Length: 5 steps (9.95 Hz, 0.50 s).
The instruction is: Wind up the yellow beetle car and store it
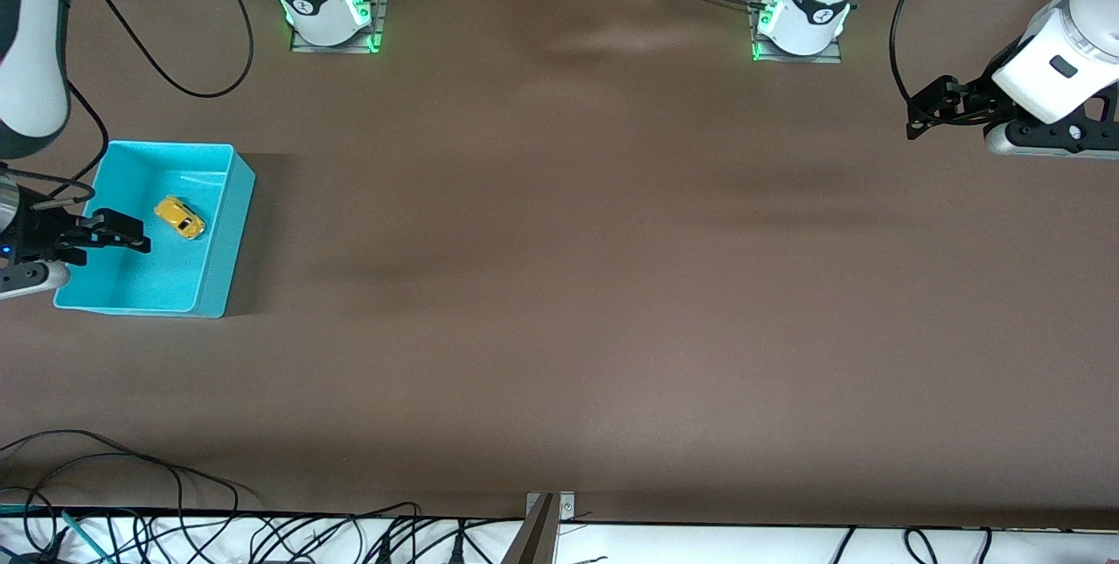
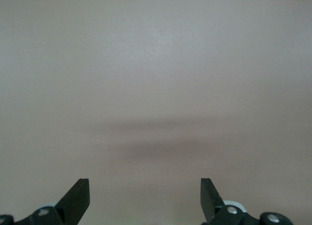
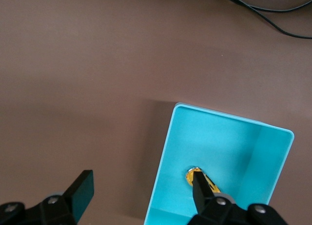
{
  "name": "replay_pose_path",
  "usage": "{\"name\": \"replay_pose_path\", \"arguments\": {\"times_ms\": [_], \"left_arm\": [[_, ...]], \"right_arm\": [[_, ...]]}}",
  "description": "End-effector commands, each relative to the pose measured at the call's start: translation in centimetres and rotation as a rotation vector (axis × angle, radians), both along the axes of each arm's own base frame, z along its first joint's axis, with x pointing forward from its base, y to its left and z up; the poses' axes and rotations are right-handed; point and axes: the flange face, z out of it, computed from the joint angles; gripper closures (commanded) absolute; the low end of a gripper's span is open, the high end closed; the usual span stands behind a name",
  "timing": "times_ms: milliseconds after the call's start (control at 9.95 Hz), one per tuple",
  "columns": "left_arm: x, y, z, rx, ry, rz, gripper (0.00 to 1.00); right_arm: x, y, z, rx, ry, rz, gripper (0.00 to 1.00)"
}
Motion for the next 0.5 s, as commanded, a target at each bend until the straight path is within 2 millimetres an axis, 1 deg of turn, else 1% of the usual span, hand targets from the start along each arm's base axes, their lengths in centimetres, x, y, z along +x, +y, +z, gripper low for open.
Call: {"name": "replay_pose_path", "arguments": {"times_ms": [0,100,201,402], "left_arm": [[0.0,0.0,0.7,-0.018,0.003,0.007,0.0],[0.0,0.1,0.7,-0.017,0.003,0.007,0.0],[0.0,0.0,0.6,-0.018,0.006,0.007,0.0],[0.0,0.0,0.6,-0.018,0.007,0.007,0.0]], "right_arm": [[0.2,2.2,2.9,0.008,0.005,-0.052,0.0],[-0.3,2.3,4.6,0.015,-0.022,-0.056,0.0],[-0.8,2.5,5.5,0.021,-0.025,-0.051,0.0],[-1.3,2.8,6.2,0.019,-0.017,-0.05,0.01]]}}
